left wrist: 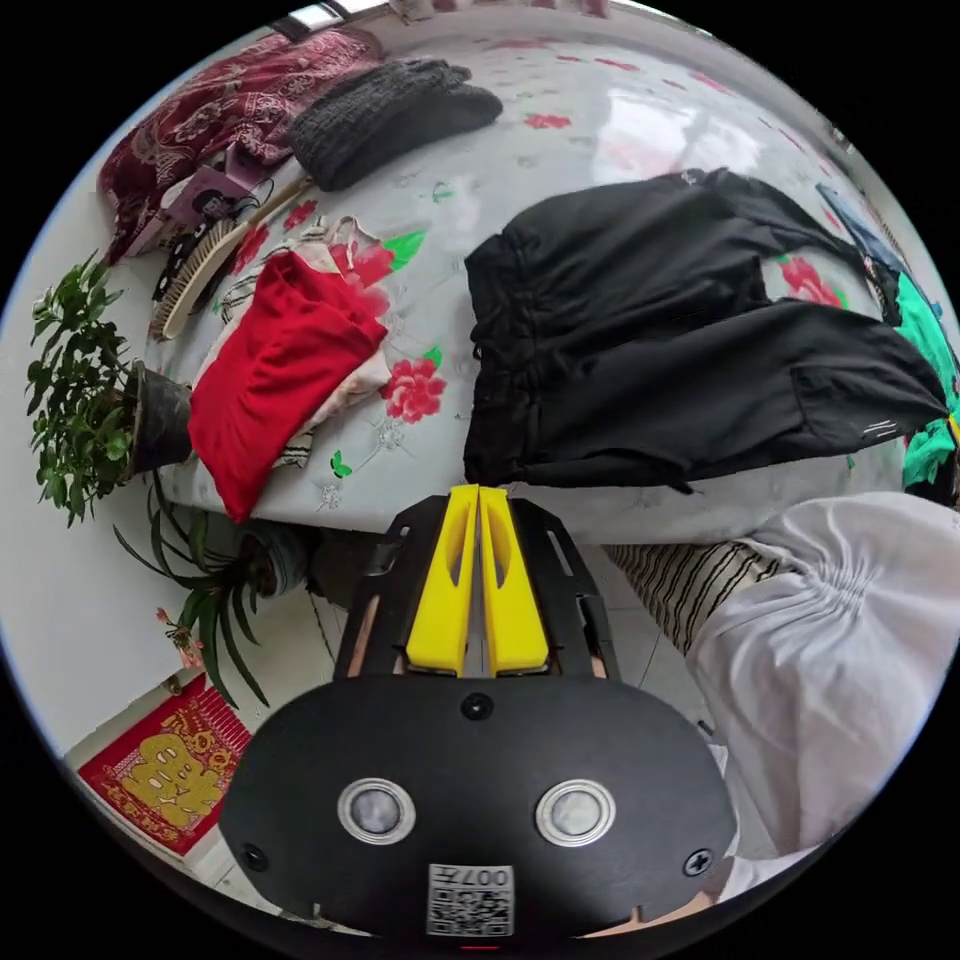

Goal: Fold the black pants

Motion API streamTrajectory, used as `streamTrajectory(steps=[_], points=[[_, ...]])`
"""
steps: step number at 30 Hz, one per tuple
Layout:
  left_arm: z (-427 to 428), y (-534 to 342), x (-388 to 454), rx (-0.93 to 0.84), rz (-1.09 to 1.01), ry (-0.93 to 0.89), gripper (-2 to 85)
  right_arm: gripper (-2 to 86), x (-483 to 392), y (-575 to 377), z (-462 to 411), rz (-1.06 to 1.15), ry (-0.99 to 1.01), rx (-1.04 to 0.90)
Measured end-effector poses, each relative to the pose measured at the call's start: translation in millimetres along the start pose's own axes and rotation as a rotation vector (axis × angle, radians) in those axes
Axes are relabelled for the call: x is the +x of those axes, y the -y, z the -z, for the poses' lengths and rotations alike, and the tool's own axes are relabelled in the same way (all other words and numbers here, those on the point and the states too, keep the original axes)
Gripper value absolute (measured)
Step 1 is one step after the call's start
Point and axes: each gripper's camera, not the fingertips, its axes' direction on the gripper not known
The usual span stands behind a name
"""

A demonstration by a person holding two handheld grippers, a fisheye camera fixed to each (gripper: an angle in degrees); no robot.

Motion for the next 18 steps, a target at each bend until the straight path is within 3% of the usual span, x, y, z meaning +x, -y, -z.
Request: streamTrajectory(steps=[2, 5, 12, 18], points=[[-36.9, -2.6, 10.1, -0.076, 0.010, -0.084, -1.0, 1.8, 3.1, -20.6, -56.5, -0.056, 0.127, -0.231], [-48.0, -9.8, 12.5, -0.112, 0.040, -0.105, -0.9, 2.6, 0.9, -39.4, -66.3, -0.094, 0.105, -0.276], [-1.9, -30.6, -12.7, 0.001, 0.079, 0.006, -0.3, 4.3, -3.3, -22.2, -19.2, -0.178, 0.154, -0.058], [40.4, 24.3, -9.4, 0.207, 0.055, -0.097, 6.2, 5.1, -48.5, 76.6, -29.0, -0.150, 0.369, 0.084]])
